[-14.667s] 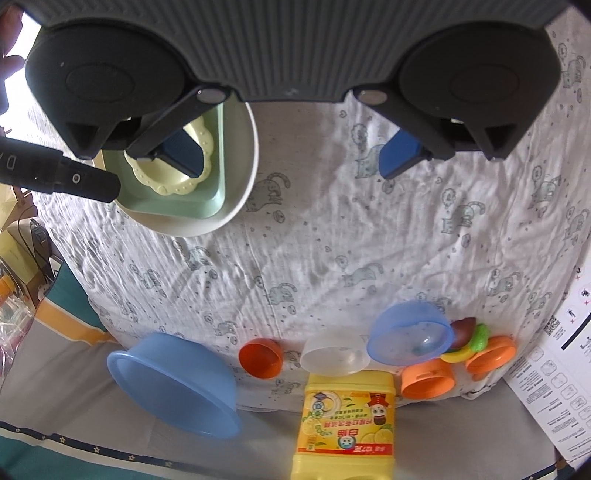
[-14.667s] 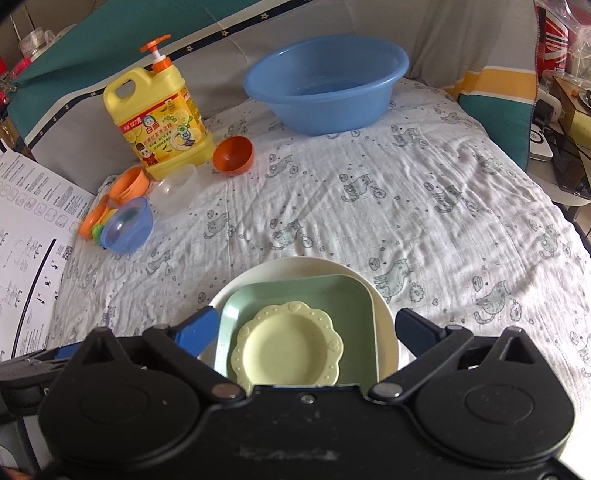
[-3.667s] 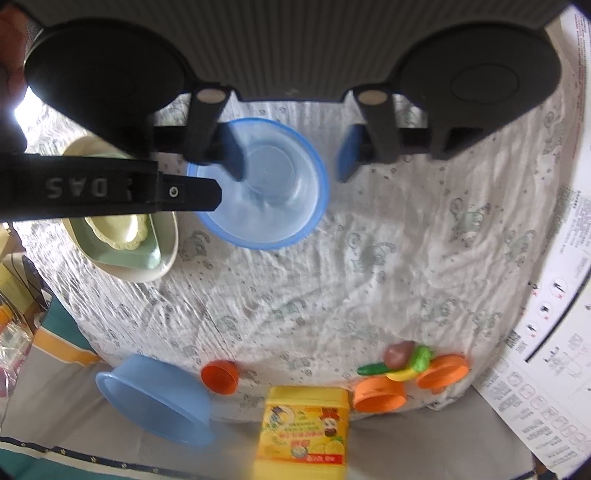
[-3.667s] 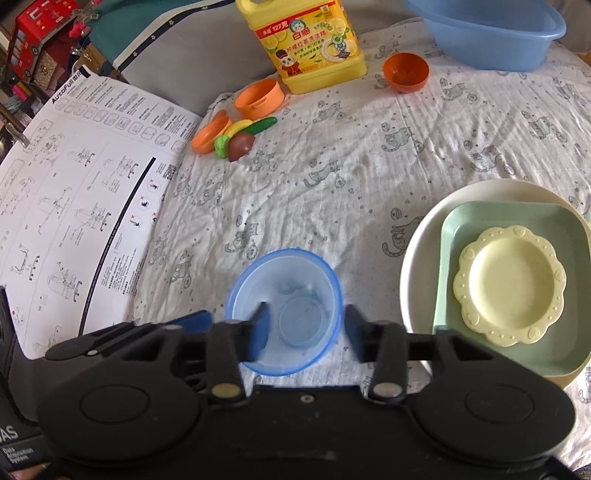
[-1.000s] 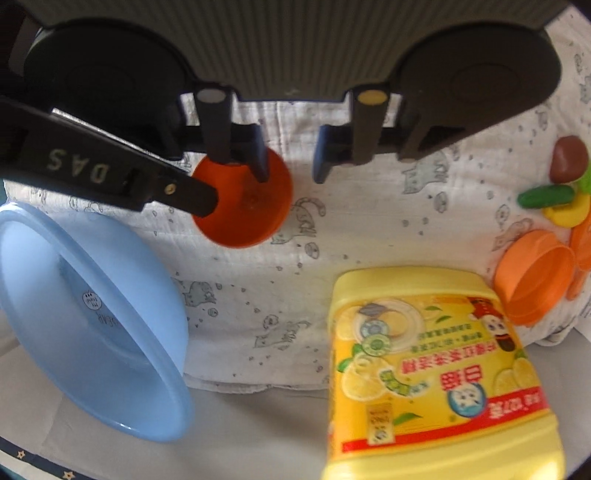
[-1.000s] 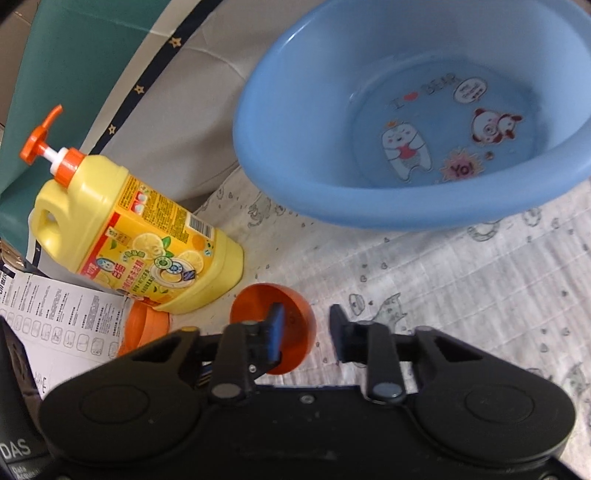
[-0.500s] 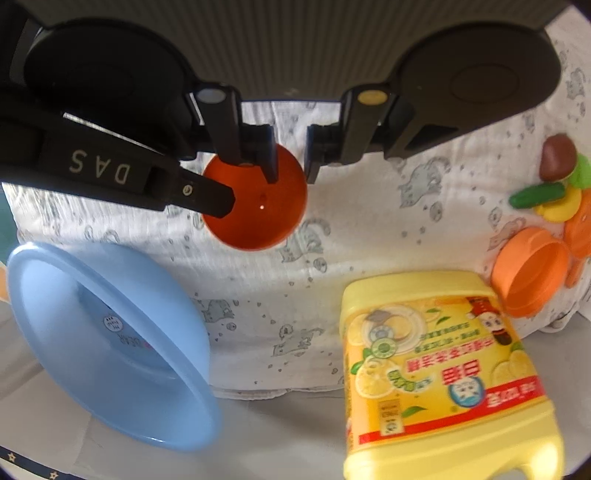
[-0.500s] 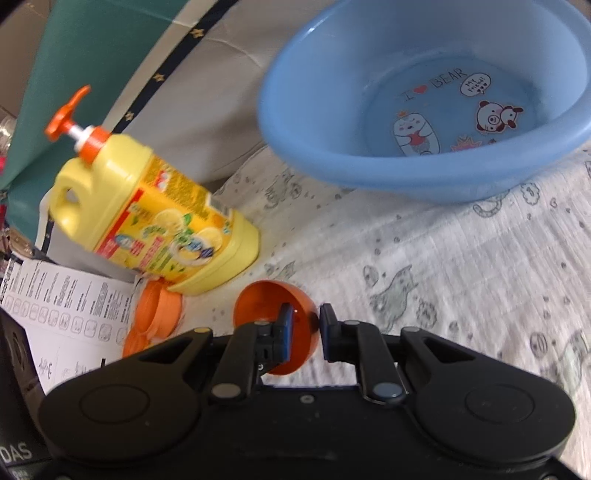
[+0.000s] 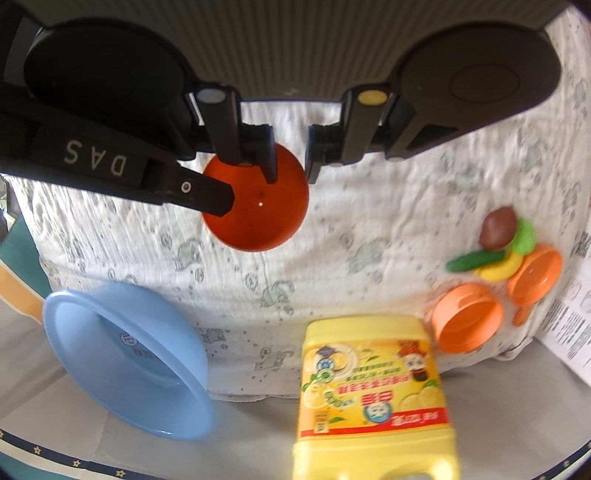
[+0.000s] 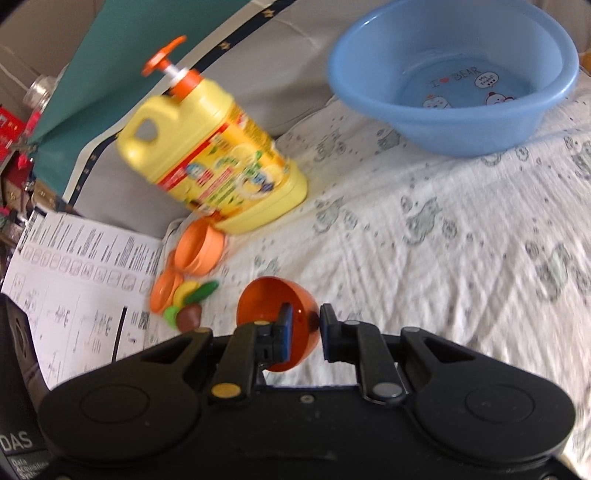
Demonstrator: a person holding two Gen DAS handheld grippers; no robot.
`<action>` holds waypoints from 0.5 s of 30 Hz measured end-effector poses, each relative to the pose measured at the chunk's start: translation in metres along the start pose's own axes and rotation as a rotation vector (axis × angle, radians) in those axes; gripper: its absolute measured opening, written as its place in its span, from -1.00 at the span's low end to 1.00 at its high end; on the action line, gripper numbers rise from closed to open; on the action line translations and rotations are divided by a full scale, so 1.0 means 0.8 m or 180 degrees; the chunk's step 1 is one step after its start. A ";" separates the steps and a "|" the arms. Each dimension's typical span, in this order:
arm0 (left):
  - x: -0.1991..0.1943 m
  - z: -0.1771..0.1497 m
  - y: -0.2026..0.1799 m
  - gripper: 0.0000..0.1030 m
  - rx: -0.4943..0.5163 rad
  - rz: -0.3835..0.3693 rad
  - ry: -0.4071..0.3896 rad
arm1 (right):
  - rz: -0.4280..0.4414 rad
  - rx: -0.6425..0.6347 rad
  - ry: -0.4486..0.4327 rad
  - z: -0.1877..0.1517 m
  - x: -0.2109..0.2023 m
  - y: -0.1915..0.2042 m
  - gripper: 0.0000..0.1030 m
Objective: Organize plates and bowls
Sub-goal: 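Carry the orange bowl with both tools and lower it into the clear bowl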
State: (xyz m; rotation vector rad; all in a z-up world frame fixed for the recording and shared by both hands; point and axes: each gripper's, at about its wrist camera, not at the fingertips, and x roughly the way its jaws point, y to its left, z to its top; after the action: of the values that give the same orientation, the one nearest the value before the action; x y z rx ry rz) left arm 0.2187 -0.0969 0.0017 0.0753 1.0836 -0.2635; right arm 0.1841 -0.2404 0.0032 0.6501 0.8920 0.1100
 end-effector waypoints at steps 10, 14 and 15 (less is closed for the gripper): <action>-0.062 -0.068 0.021 -0.71 -0.0031 -0.0010 -0.0065 | 0.0048 -0.0103 0.0054 -0.065 -0.050 0.033 -0.70; -0.085 -0.091 0.029 -0.71 -0.0047 -0.0001 -0.0116 | 0.0081 -0.0141 0.0069 -0.087 -0.066 0.044 -0.70; -0.090 -0.097 0.031 -0.71 -0.0049 -0.0002 -0.0127 | 0.0085 -0.0157 0.0071 -0.093 -0.069 0.048 -0.70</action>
State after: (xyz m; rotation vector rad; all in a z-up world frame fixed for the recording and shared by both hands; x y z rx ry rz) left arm 0.1263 -0.0454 0.0273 0.0558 1.0458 -0.2562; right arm 0.0996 -0.1937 0.0296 0.6158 0.8995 0.1630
